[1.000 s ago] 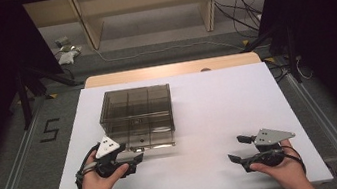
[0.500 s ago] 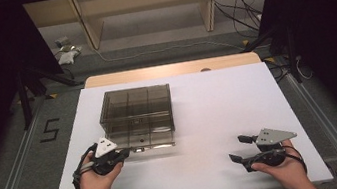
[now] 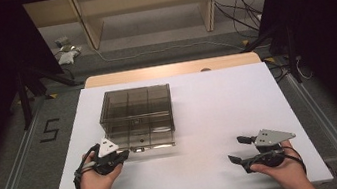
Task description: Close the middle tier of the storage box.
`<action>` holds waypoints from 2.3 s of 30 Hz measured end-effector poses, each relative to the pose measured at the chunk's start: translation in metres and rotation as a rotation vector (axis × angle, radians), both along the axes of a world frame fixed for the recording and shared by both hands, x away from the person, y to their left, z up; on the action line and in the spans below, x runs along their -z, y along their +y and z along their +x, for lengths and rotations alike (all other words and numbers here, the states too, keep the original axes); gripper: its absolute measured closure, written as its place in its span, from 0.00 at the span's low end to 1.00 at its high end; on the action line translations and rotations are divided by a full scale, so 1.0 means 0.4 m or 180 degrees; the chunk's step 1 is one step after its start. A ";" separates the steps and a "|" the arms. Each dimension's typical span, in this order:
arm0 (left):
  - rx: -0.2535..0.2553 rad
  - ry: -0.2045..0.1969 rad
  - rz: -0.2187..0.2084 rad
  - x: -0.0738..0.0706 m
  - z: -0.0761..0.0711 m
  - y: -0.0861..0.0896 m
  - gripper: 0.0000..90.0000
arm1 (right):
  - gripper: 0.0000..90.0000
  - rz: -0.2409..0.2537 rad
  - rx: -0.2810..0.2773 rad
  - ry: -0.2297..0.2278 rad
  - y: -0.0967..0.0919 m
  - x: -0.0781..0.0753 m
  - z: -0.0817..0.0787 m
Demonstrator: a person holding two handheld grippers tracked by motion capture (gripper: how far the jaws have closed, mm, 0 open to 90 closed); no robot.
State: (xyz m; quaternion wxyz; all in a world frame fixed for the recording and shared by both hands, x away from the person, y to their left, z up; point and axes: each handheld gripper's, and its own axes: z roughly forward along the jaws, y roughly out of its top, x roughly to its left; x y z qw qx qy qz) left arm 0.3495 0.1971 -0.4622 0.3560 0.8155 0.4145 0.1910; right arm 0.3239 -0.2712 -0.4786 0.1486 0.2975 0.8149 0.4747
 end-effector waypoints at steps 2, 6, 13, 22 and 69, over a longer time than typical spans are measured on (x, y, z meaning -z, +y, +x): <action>0.0001 0.0018 0.0003 0.005 0.005 -0.005 1.00 | 0.29 -0.0004 0.0007 -0.0009 0.000 -0.001 -0.001; 0.0040 0.0022 0.0016 0.010 0.015 -0.017 1.00 | 0.29 -0.0023 0.0006 -0.0015 0.001 -0.001 0.000; 0.0036 -0.0022 0.0059 0.013 0.026 -0.030 1.00 | 0.29 -0.0009 0.0016 -0.0002 -0.001 0.000 -0.001; -0.0027 -0.0059 0.0019 0.012 0.039 -0.026 1.00 | 0.29 -0.0008 0.0018 0.0002 -0.001 0.000 -0.001; -0.0192 -0.0096 -0.0003 0.016 0.109 -0.015 1.00 | 0.29 -0.0013 0.0020 0.0003 -0.001 0.001 -0.002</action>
